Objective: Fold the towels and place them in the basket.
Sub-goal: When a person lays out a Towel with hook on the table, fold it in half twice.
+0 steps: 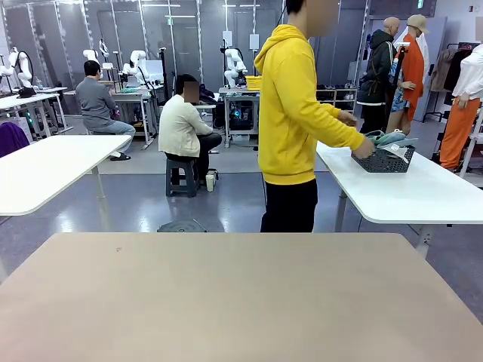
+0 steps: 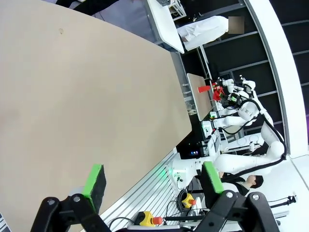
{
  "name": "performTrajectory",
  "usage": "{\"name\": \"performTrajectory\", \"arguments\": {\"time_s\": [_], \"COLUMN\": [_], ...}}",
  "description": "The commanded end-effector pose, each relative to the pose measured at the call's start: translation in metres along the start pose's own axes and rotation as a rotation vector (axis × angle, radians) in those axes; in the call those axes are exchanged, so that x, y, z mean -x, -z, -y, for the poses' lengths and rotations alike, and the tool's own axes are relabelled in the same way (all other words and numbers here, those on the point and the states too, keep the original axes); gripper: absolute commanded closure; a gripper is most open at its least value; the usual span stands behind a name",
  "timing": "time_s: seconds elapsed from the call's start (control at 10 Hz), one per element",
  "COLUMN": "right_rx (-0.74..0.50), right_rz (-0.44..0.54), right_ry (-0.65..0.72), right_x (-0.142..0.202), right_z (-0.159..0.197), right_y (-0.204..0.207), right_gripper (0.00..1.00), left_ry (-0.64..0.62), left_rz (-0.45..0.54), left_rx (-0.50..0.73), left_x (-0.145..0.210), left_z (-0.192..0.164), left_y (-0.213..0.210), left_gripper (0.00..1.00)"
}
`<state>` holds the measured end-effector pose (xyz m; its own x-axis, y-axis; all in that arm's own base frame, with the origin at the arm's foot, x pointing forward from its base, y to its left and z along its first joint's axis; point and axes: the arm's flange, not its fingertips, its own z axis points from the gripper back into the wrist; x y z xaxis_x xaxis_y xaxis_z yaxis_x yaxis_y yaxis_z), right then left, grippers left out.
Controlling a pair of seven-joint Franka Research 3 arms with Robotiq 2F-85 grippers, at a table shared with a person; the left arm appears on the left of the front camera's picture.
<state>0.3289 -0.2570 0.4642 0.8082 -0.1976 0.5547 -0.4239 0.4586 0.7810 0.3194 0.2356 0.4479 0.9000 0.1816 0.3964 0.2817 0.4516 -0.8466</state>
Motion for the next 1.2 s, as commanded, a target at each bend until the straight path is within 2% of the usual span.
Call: {"name": "performTrajectory", "arguments": {"time_s": [0.0, 1.1], "right_rx": [-0.006, -0.006], "right_rz": [-0.002, -0.002], "right_ry": [-0.004, -0.004], "right_x": [0.0002, 0.0002], "right_z": [0.0003, 0.0003], "right_y": [-0.0014, -0.0014], "right_gripper": [0.0, 0.0], "left_ry": [0.011, 0.011], "left_rz": [0.006, 0.006], "left_rx": [-0.006, -0.006], "left_x": [-0.0014, -0.0014], "left_z": [-0.0012, -0.0012], "left_y": [-0.0007, -0.0007], "left_gripper": [0.0, 0.0]}}
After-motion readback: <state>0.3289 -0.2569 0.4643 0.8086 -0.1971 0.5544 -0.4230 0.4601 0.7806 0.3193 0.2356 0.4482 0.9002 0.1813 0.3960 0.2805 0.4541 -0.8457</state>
